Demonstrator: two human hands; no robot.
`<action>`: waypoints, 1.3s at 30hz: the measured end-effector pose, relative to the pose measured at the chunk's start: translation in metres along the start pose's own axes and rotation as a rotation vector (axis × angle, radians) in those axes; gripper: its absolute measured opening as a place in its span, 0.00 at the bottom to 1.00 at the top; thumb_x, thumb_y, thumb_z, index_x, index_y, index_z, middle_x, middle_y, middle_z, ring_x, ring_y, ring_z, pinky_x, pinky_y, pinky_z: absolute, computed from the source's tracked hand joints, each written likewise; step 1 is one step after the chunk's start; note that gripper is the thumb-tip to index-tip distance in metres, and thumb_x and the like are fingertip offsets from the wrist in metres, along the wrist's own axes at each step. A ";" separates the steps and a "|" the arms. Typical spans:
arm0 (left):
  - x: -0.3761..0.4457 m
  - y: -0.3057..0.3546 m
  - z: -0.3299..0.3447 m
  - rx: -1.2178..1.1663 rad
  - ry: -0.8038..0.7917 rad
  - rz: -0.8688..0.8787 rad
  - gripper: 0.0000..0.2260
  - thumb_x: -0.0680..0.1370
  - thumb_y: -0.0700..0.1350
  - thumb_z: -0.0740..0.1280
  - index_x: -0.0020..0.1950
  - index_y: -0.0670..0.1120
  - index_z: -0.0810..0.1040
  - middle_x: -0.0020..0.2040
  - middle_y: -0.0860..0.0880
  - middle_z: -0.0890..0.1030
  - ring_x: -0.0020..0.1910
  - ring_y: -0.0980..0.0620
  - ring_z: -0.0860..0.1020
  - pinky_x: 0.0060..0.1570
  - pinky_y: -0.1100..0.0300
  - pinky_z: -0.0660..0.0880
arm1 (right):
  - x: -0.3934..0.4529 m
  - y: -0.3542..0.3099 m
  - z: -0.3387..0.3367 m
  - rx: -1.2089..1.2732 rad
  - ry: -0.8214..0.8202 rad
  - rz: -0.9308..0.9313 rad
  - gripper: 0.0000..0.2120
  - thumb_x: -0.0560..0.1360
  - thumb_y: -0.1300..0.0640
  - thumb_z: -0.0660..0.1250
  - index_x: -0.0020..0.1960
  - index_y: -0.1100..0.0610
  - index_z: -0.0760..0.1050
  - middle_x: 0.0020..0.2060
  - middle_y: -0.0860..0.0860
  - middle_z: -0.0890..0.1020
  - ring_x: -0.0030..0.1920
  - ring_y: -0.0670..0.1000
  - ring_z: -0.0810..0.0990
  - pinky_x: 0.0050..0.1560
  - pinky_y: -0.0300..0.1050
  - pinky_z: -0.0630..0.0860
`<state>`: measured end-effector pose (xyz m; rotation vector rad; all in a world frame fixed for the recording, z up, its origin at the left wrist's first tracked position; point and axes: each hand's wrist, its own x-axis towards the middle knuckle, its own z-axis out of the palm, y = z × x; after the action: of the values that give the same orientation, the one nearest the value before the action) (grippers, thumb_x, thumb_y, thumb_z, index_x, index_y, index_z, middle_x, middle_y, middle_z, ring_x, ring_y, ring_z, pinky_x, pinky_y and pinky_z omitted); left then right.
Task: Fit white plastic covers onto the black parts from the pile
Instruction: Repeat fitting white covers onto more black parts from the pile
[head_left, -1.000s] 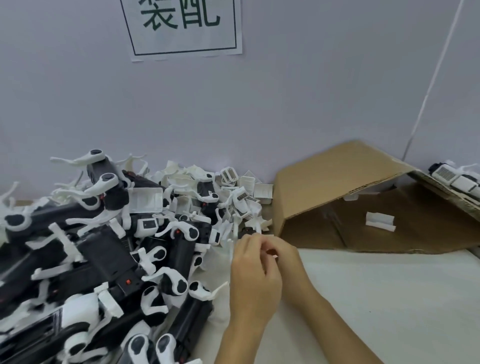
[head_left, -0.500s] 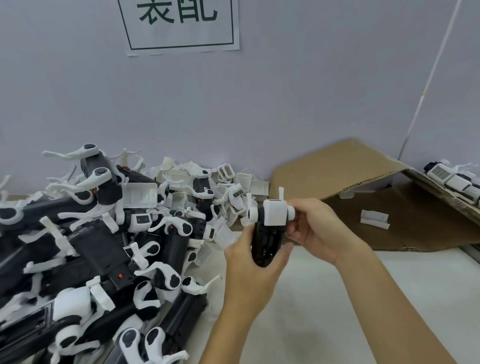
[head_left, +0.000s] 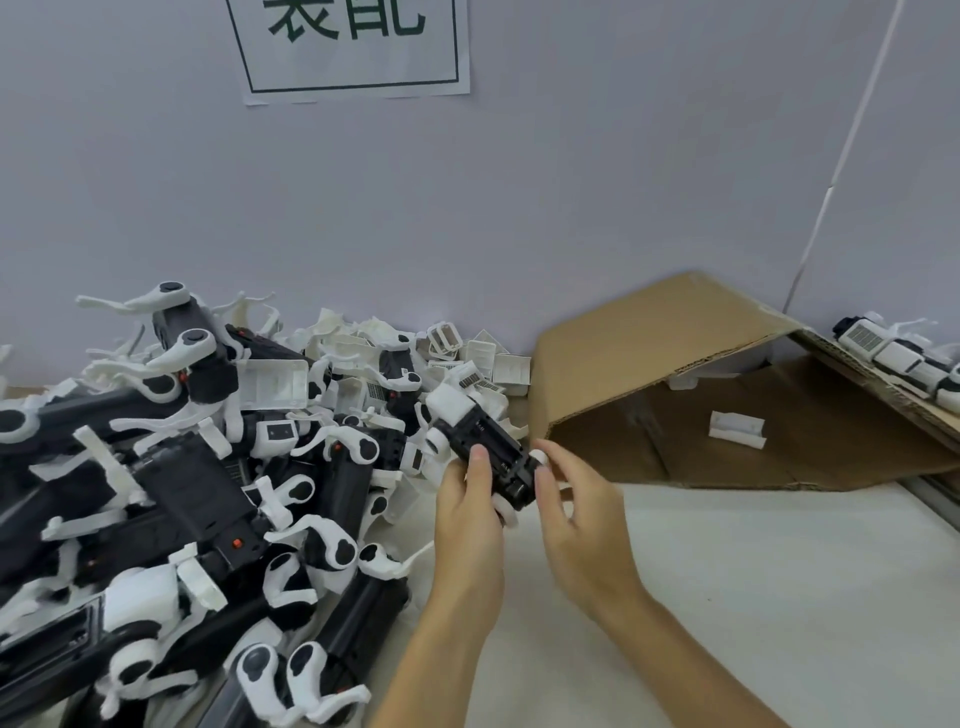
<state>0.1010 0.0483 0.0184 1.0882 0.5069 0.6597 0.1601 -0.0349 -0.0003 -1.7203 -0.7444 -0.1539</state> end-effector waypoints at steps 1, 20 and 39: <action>0.000 -0.003 0.000 0.008 -0.006 0.000 0.11 0.84 0.52 0.60 0.55 0.51 0.81 0.48 0.49 0.86 0.50 0.49 0.83 0.57 0.53 0.76 | -0.006 0.005 0.002 -0.010 -0.043 0.008 0.22 0.79 0.49 0.60 0.71 0.53 0.73 0.58 0.42 0.81 0.59 0.39 0.78 0.55 0.33 0.75; 0.003 -0.012 0.001 0.120 -0.025 0.003 0.11 0.84 0.52 0.61 0.53 0.50 0.82 0.46 0.53 0.87 0.48 0.57 0.85 0.51 0.58 0.77 | -0.008 0.012 0.004 -0.078 0.000 0.008 0.23 0.60 0.38 0.72 0.53 0.42 0.75 0.40 0.38 0.82 0.46 0.40 0.80 0.42 0.29 0.73; -0.002 -0.022 -0.004 0.698 -0.187 0.397 0.19 0.79 0.32 0.59 0.57 0.55 0.78 0.48 0.52 0.84 0.51 0.52 0.81 0.50 0.55 0.78 | 0.000 0.013 0.000 0.276 0.109 0.098 0.40 0.62 0.41 0.77 0.71 0.48 0.69 0.55 0.38 0.83 0.56 0.42 0.82 0.55 0.36 0.78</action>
<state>0.1020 0.0426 -0.0031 1.9240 0.3643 0.7331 0.1673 -0.0360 -0.0111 -1.4700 -0.5714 -0.0729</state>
